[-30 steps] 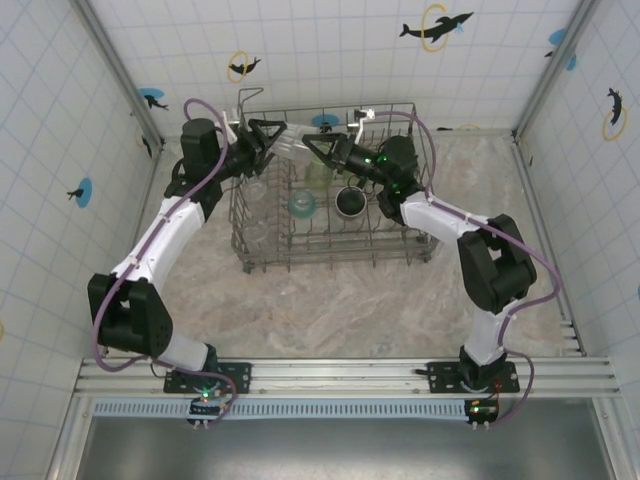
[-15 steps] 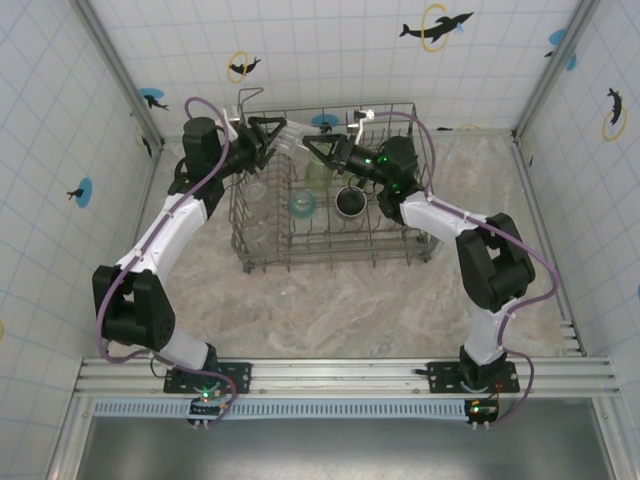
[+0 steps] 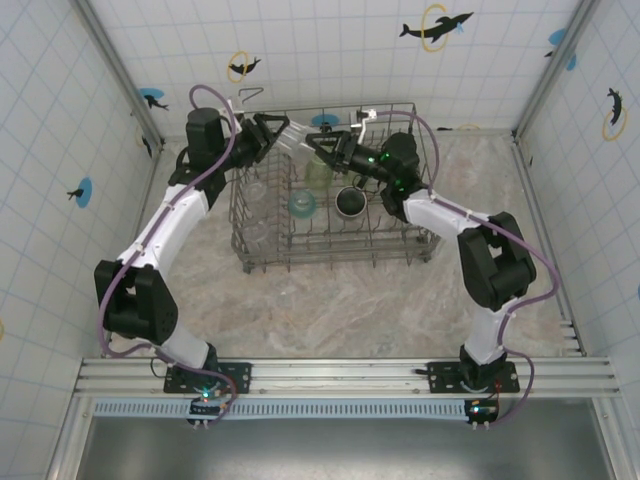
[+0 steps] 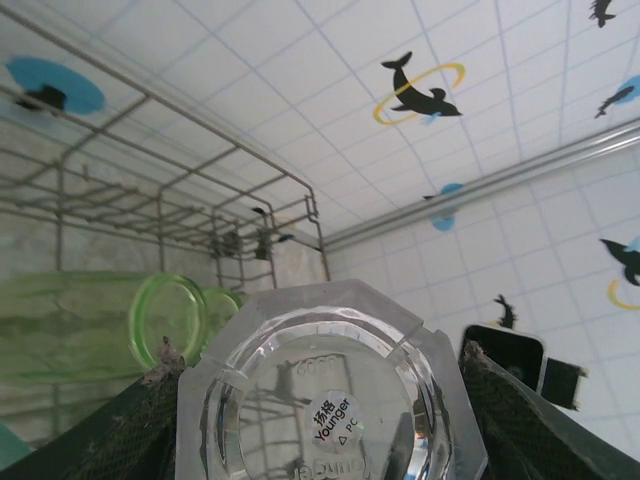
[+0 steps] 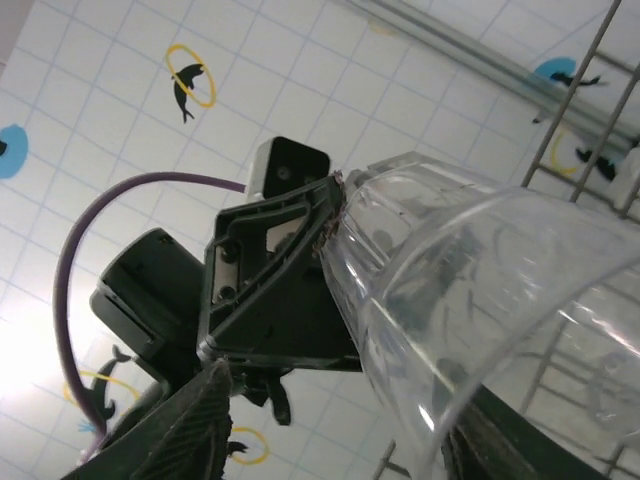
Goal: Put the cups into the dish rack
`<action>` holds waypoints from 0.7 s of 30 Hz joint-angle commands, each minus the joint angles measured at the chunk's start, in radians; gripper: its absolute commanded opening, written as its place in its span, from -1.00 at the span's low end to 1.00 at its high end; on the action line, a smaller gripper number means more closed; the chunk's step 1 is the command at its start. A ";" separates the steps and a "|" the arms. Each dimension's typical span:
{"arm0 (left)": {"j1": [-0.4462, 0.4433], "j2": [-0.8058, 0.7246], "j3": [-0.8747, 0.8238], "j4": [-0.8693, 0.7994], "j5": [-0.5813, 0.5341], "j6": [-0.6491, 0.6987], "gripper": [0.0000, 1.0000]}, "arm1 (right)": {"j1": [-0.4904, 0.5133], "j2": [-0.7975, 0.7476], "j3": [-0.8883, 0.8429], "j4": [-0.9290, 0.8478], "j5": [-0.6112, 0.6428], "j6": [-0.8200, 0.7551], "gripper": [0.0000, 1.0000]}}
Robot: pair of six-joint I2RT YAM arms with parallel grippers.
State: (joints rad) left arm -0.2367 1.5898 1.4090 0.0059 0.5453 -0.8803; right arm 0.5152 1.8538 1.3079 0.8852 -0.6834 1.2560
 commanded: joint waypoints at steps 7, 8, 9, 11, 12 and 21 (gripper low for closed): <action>-0.003 0.059 0.185 -0.240 -0.355 0.436 -1.00 | -0.072 -0.236 -0.144 -0.277 0.044 -0.258 0.48; -0.008 0.064 0.185 -0.247 -0.390 0.473 -1.00 | -0.080 -0.263 -0.165 -0.308 0.052 -0.280 0.53; -0.012 0.072 0.185 -0.252 -0.421 0.509 -1.00 | -0.088 -0.287 -0.183 -0.334 0.057 -0.301 0.55; -0.031 0.094 0.194 -0.266 -0.494 0.573 -1.00 | -0.103 -0.333 -0.218 -0.378 0.067 -0.334 0.56; -0.043 0.107 0.202 -0.274 -0.522 0.600 -1.00 | -0.109 -0.354 -0.233 -0.395 0.072 -0.348 0.63; -0.151 0.274 0.304 -0.336 -0.863 0.824 -1.00 | -0.149 -0.541 -0.357 -0.524 0.129 -0.445 0.99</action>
State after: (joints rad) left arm -0.3923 1.8370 1.6562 -0.3046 -0.1558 -0.1524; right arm 0.3767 1.3731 0.9810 0.4107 -0.5800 0.8692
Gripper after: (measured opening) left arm 0.663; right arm 0.997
